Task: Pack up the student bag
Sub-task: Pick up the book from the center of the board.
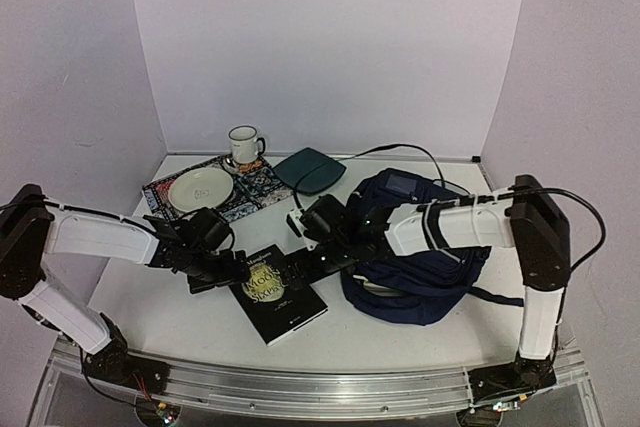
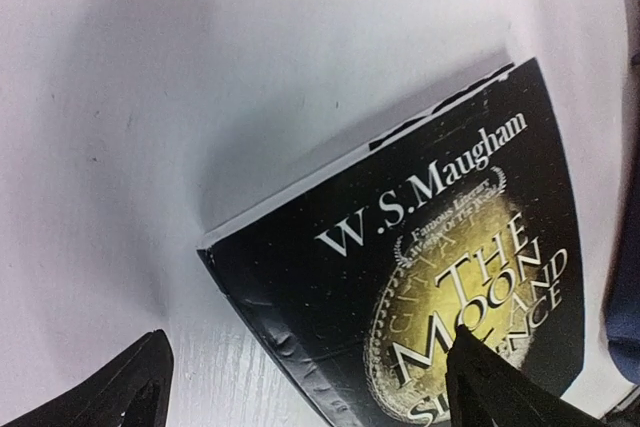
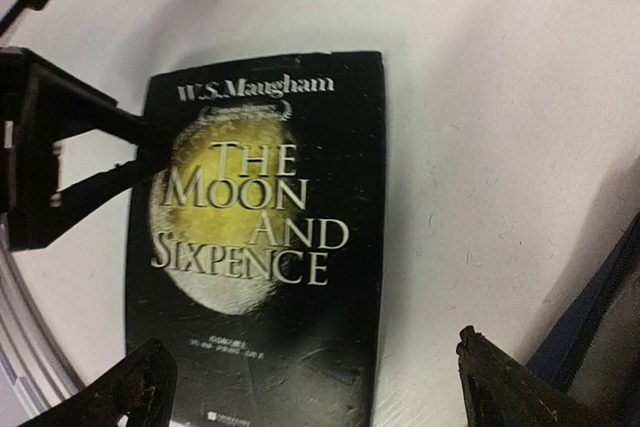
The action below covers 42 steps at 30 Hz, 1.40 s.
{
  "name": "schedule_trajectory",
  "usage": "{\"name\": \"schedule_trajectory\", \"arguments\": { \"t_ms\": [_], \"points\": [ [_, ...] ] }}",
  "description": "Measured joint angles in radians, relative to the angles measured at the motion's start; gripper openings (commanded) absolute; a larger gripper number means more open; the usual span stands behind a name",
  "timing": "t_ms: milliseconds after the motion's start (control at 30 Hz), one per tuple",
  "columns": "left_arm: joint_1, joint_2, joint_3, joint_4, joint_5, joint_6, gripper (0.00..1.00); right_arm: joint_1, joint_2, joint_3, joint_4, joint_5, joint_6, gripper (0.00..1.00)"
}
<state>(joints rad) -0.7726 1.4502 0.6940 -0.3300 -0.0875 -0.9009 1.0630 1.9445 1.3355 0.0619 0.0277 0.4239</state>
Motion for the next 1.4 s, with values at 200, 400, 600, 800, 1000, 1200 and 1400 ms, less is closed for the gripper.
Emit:
{"name": "schedule_trajectory", "arguments": {
  "t_ms": [200,400,600,800,1000,1200,1400],
  "points": [
    [0.000,0.073,0.023,0.024,0.031,0.033,0.93,-0.025,0.113,0.019,-0.003,-0.019,0.056,0.98],
    [0.002,0.097,0.038,0.062,0.077,0.064,0.90,-0.021,0.121,0.003,0.032,-0.076,0.115,0.90],
    [-0.001,0.118,0.049,0.116,0.146,0.079,0.88,0.002,0.073,-0.124,0.138,-0.128,0.187,0.78],
    [-0.039,0.142,0.072,0.154,0.199,0.086,0.88,0.046,-0.038,-0.303,0.222,-0.158,0.274,0.72],
    [-0.074,0.147,0.086,0.198,0.225,0.085,0.89,0.090,-0.122,-0.412,0.242,-0.163,0.346,0.74],
    [-0.077,0.078,0.062,0.210,0.216,0.064,0.90,0.075,-0.174,-0.435,0.246,-0.092,0.388,0.75],
    [-0.077,0.044,0.009,0.222,0.218,0.039,0.89,0.045,-0.149,-0.391,0.248,-0.069,0.433,0.76]
  ]
}}
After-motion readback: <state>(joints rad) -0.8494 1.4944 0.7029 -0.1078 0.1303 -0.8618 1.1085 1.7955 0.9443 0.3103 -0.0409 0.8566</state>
